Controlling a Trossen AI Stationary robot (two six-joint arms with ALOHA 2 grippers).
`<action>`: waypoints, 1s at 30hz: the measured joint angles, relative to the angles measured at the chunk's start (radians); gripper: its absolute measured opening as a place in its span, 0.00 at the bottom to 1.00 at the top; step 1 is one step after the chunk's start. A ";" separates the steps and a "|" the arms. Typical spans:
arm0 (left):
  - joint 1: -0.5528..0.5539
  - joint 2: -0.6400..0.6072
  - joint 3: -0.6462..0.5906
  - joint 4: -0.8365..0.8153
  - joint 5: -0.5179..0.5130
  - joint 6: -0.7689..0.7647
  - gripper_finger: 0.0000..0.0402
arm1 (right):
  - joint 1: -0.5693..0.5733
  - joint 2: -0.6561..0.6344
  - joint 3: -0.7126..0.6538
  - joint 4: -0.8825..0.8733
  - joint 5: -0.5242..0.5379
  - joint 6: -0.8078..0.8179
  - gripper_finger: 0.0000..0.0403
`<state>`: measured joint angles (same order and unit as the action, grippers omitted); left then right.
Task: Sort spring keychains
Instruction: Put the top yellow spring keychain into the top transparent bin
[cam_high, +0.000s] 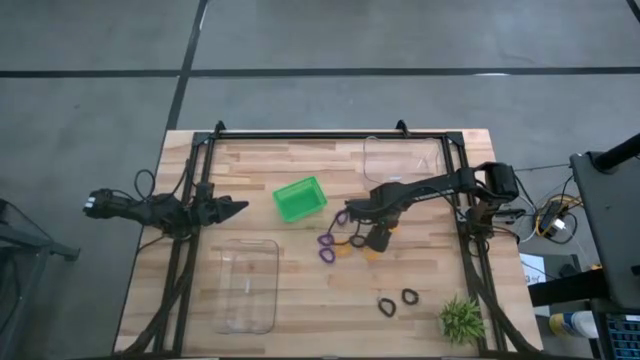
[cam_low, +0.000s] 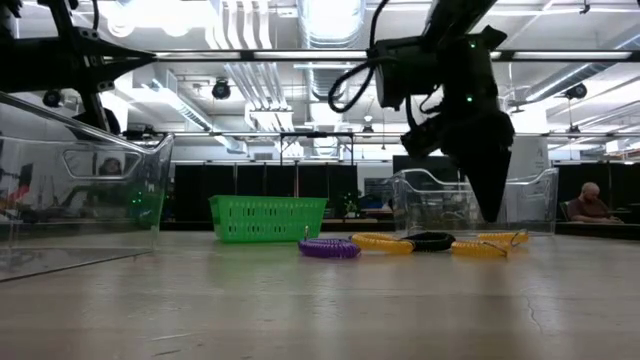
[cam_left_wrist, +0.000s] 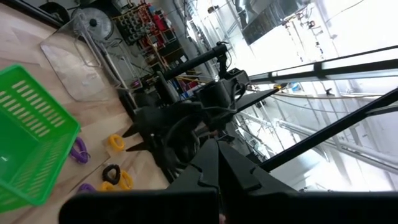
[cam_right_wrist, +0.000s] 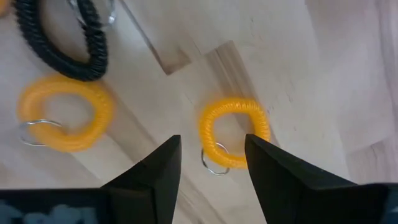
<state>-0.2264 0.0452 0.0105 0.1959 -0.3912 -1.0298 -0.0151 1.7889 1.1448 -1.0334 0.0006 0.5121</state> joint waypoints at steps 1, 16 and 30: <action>0.000 0.000 0.000 0.004 0.000 0.000 0.00 | 0.000 0.000 -0.010 0.002 0.000 0.000 0.43; 0.000 0.000 0.000 0.015 -0.021 0.001 0.00 | -0.006 -0.003 -0.131 0.132 -0.025 0.000 0.41; 0.000 0.000 0.000 0.014 -0.026 0.001 0.00 | -0.011 0.000 -0.097 0.169 -0.115 0.004 0.04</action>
<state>-0.2263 0.0455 0.0105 0.2101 -0.4175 -1.0286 -0.0265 1.7885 1.0481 -0.8641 -0.1147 0.5159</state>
